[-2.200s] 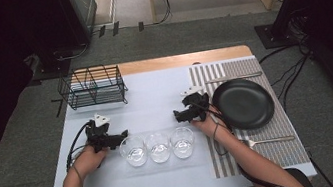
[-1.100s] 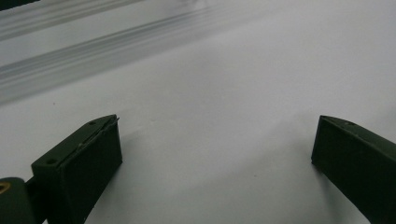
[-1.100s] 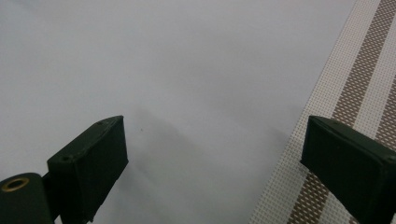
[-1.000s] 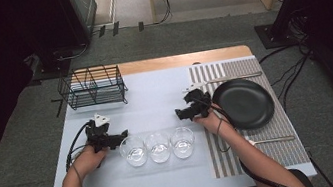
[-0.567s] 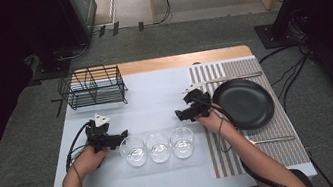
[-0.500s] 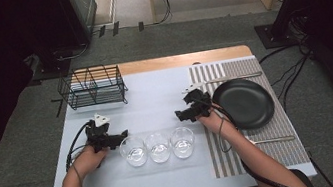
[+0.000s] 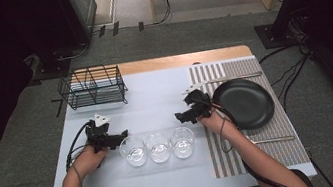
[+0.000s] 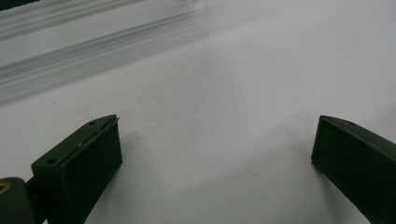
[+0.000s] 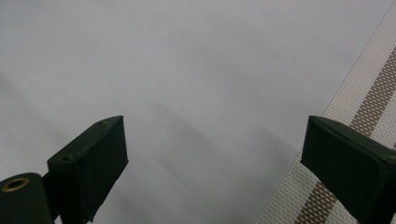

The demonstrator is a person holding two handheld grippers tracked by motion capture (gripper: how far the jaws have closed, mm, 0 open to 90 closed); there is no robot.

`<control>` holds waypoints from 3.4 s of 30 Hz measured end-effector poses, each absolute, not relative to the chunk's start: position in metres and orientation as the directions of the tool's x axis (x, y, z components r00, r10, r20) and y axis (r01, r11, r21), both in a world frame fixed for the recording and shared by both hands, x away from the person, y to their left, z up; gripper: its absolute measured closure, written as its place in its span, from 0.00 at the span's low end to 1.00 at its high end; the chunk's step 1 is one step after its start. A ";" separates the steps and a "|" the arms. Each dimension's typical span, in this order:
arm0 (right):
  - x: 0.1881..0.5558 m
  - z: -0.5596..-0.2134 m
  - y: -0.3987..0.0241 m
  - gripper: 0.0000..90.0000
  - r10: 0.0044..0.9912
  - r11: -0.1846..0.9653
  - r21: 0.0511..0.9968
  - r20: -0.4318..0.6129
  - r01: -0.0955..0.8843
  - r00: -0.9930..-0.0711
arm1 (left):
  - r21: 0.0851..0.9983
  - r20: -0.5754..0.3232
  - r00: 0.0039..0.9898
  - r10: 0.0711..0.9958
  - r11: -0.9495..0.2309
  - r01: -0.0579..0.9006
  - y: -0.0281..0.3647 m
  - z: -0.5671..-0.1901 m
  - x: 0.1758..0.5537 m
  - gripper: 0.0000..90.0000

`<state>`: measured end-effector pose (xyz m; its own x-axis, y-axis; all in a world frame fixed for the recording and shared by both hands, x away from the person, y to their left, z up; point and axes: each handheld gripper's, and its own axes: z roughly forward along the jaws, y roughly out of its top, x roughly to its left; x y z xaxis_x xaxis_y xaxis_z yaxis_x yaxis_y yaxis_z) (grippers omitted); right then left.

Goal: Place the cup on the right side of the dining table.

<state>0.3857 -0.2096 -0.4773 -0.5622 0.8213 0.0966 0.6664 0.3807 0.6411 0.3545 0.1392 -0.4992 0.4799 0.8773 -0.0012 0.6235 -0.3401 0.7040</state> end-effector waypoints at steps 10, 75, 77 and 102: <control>0.381 -0.472 -0.209 0.08 0.800 0.402 0.649 0.094 0.646 -0.592 | 0.704 -0.001 0.480 0.877 -0.340 0.624 0.139 -0.499 0.355 0.02; 0.362 -0.440 -0.216 0.15 0.768 0.418 0.682 0.087 0.600 -0.635 | 0.705 -0.003 0.479 0.878 -0.338 0.624 0.139 -0.499 0.355 0.02; 0.361 -0.438 -0.215 0.15 0.766 0.418 0.684 0.089 0.598 -0.637 | 0.705 -0.003 0.479 0.878 -0.338 0.624 0.139 -0.499 0.355 0.02; 0.347 -0.421 -0.207 0.15 0.715 0.447 0.698 0.097 0.559 -0.692 | 0.705 -0.004 0.480 0.877 -0.338 0.624 0.139 -0.499 0.355 0.02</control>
